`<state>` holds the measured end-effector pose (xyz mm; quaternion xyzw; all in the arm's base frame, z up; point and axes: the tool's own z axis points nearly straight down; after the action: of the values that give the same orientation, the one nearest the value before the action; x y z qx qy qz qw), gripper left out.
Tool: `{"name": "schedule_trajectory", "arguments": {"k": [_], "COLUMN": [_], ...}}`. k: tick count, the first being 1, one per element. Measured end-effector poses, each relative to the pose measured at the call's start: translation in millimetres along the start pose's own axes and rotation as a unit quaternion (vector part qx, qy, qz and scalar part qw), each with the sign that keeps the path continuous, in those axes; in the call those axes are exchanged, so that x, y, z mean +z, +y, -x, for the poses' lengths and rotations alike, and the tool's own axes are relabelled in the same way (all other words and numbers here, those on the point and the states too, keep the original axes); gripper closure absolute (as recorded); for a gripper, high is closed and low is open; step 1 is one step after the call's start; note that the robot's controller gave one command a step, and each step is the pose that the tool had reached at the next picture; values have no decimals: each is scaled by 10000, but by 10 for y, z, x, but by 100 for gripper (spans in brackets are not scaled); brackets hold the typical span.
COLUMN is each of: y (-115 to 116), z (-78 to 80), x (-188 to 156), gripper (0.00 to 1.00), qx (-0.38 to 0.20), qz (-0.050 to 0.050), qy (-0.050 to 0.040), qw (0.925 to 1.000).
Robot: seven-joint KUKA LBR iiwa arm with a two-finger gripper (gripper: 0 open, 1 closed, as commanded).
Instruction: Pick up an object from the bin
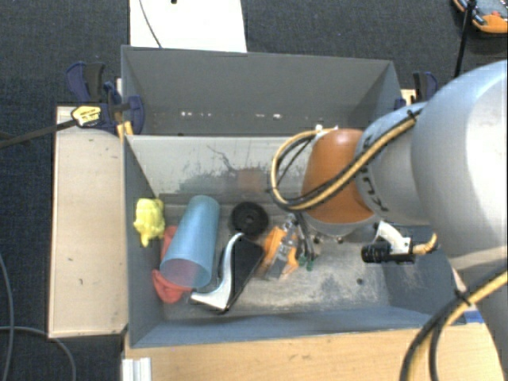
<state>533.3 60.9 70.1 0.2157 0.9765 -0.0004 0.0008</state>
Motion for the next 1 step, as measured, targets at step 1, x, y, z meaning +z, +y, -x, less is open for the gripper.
{"name": "schedule_trajectory", "arguments": {"k": [1], "y": [-9], "z": [-8], "x": [-8], "gripper": [100], "qx": [0], "qz": [-1], "qy": [8], "qw": [10000]}}
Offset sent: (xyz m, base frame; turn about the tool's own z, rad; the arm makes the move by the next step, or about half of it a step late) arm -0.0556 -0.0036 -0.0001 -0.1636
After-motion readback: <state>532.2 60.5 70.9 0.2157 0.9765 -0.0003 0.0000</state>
